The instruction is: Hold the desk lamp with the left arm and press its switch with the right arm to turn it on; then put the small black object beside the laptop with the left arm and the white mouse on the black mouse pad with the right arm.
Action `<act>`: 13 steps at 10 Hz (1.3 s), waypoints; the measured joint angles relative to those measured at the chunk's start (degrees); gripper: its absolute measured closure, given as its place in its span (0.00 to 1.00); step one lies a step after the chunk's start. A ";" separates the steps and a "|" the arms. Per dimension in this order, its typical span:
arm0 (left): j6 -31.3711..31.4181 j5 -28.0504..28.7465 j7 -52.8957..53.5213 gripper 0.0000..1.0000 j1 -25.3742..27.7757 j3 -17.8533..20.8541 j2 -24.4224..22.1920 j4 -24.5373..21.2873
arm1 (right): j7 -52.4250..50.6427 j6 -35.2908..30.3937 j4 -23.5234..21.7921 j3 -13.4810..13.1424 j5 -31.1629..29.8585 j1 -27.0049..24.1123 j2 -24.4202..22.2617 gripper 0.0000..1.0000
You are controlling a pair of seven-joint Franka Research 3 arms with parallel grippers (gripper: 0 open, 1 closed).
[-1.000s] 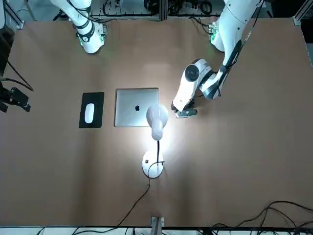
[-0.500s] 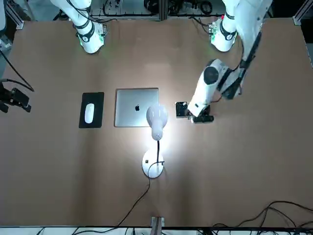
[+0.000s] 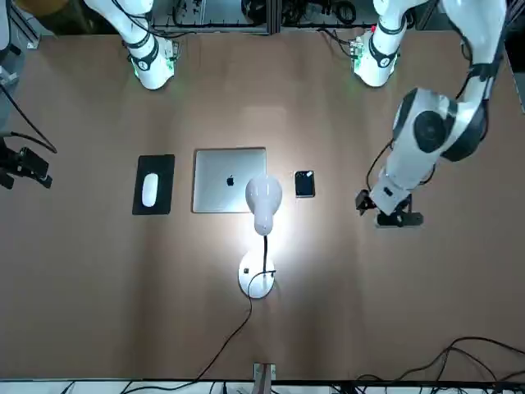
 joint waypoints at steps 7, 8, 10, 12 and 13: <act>-25.22 -12.72 19.03 0.00 -18.28 32.32 -13.61 13.90 | 0.02 0.00 -0.03 -0.18 0.00 -0.03 0.00 0.00; -26.25 -12.72 19.25 0.00 -18.82 32.93 -15.62 14.05 | 0.02 0.00 -0.03 -0.19 0.00 -0.04 0.00 0.00; -28.49 -12.72 19.24 0.01 -19.45 33.16 -15.71 17.39 | 0.02 0.00 -0.02 -0.18 0.00 -0.04 0.00 0.00; -33.64 -12.47 19.17 0.01 -19.42 33.43 -13.07 22.45 | 0.02 0.03 0.06 -0.18 0.00 -0.04 -0.01 0.00; -34.81 -11.65 18.68 0.01 -19.37 33.50 -12.37 22.65 | 0.02 0.04 0.07 -0.18 0.00 -0.04 -0.03 0.00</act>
